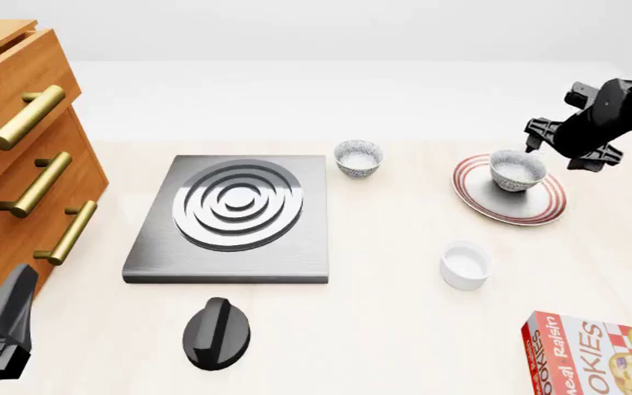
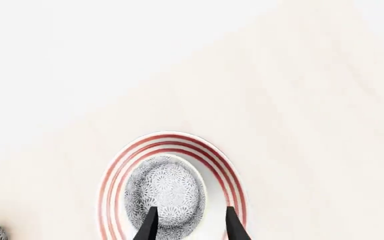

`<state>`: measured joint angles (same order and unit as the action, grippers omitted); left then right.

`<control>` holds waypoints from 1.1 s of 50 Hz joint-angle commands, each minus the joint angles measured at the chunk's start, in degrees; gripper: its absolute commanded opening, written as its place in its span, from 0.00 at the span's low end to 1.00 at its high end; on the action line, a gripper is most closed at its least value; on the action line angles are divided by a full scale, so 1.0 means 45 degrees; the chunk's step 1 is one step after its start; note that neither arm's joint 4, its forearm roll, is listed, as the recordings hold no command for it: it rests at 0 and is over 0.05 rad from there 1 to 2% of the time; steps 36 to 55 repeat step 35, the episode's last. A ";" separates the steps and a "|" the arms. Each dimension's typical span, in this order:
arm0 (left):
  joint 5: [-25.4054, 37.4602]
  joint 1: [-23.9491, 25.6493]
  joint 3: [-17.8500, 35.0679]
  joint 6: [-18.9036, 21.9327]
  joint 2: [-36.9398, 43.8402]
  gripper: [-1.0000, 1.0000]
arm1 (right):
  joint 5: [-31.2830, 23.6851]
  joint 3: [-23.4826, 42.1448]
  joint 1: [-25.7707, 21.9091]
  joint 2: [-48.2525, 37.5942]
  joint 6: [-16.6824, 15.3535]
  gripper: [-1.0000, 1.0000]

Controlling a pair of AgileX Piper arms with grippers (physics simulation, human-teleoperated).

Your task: Pick the akita bowl next to the cookies box and place it on the plate.

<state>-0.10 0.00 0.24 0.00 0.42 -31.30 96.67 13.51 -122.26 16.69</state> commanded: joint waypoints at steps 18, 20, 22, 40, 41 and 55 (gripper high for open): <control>0.0000 0.0000 0.0000 0.0000 0.0000 1.00 | -0.0455 -0.2292 0.0145 0.7002 -0.0571 1.00; 0.0000 0.0000 0.0000 0.0000 0.0000 1.00 | -0.0443 -0.2353 0.0164 0.7177 -0.0617 1.00; 0.0000 0.0000 0.0000 0.0000 0.0000 1.00 | -0.0383 -0.2852 0.0076 0.8052 -0.0734 1.00; 0.0000 0.0000 0.0000 0.0000 0.0000 1.00 | 0.1442 -0.6810 -0.0664 1.2265 -0.0387 1.00; 0.0000 0.0000 0.0000 0.0000 0.0000 1.00 | 0.1442 -0.6810 -0.0664 1.2265 -0.0387 1.00; 0.0000 0.0000 0.0000 0.0000 0.0000 1.00 | 0.1442 -0.6810 -0.0664 1.2265 -0.0387 1.00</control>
